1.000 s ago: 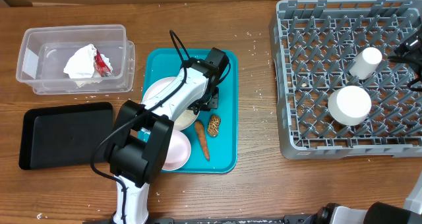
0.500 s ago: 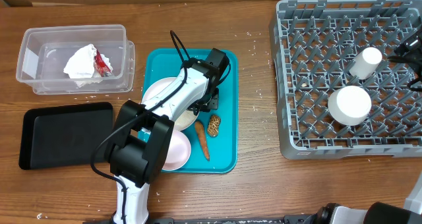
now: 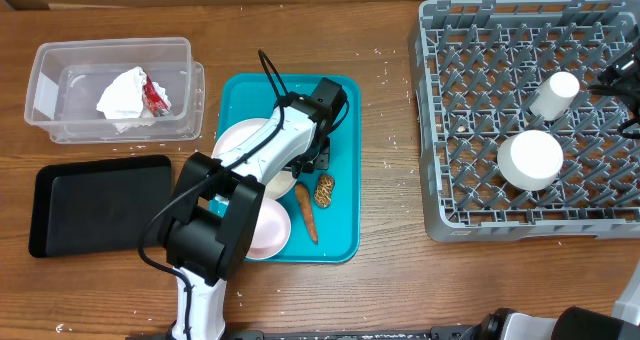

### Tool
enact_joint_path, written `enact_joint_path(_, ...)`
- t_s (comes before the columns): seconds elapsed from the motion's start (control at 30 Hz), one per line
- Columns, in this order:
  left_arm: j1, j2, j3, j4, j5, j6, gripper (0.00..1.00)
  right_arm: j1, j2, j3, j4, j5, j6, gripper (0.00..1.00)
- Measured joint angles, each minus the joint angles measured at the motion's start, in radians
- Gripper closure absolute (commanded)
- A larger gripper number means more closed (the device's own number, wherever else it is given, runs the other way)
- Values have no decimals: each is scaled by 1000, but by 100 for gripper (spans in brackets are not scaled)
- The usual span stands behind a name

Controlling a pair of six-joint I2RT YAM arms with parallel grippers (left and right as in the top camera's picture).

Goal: Sort waste into correct bins and load items into the dishwasher
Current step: 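Lower the left gripper and pinch the rim of the rice plate, then lift the plate and carry it left over the black tray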

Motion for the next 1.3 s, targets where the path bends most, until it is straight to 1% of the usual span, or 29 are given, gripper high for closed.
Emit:
enact_joint_path(0.17,-5,2,21,-62,-22,0,96,0,0,0,-1,0,0,0)
enact_joint_path(0.3,-6,6,112,-167,-53,-17,96,0,0,0,-1,0,0,0)
enact_joint_path(0.37,-9,8,147,-195,-71,-28,96,0,0,0,-1,0,0,0)
enact_joint_path(0.47,-18,8,198,-232,-100,-35,96,0,0,0,0,0,0,0)
enact_joint_path(0.63,-49,8,227,-271,-128,-52,96,0,0,0,0,0,-1,0)
enact_joint_path(0.83,-65,9,281,-435,-216,-137,96,0,0,0,0,0,0,0)
enact_joint_path(0.93,-62,9,368,-538,-240,-193,96,0,0,0,0,0,0,0)
enact_joint_path(1.0,-55,10,444,-592,-267,-227,96,0,0,0,-1,0,0,0)
enact_joint_path(1.17,-7,10,562,-644,-290,-248,96,0,0,0,-1,0,0,0)
enact_joint_path(1.3,101,10,611,-670,-267,-257,96,0,0,0,-1,0,0,0)
